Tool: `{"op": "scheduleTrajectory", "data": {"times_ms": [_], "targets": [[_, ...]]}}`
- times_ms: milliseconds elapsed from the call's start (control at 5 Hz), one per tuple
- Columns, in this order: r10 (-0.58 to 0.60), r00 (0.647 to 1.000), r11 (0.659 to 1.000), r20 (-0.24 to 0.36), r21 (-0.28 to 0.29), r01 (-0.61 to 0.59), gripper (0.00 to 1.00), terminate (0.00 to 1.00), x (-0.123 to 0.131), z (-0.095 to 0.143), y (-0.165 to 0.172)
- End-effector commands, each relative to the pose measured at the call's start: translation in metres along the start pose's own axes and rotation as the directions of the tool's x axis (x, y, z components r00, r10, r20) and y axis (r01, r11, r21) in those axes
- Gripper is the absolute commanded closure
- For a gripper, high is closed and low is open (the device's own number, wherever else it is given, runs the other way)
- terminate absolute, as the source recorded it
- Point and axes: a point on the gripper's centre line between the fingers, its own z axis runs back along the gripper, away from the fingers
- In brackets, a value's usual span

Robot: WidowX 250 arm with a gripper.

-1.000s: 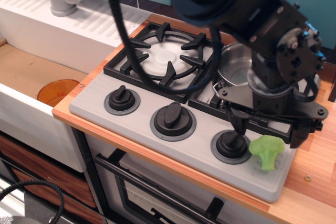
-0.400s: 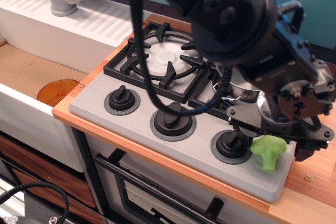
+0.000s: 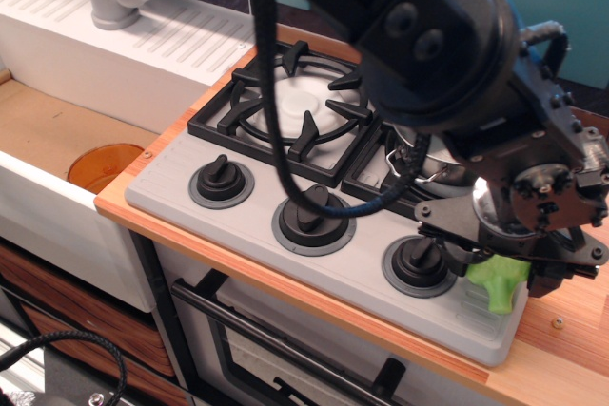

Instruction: Put cauliflower in pot or pan an put pot or pan on stove

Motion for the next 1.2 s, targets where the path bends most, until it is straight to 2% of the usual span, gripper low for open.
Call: {"op": "scheduleTrajectory", "data": {"times_ms": [0,200,400,600,800,1000], "targets": [[0.023,1.0,0.999,-0.003,-0.038,-0.023,1.0,0.0,0.013,0.015,-0.012],[0.035,0.999,0.999,-0.023,-0.038,-0.036,1.0,0.0,0.017,0.025,-0.014],[0.046,0.997,0.999,-0.059,-0.027,-0.047,1.0,0.0,0.027,0.045,-0.014],[0.049,0.993,0.999,-0.11,-0.017,-0.051,1.0,0.0,0.048,0.064,-0.013],[0.032,0.989,0.999,-0.143,-0.016,-0.034,1.0,0.0,0.074,0.074,-0.004],[0.01,0.989,1.0,-0.149,-0.023,-0.013,1.0,0.0,0.098,0.07,0.008]]}}
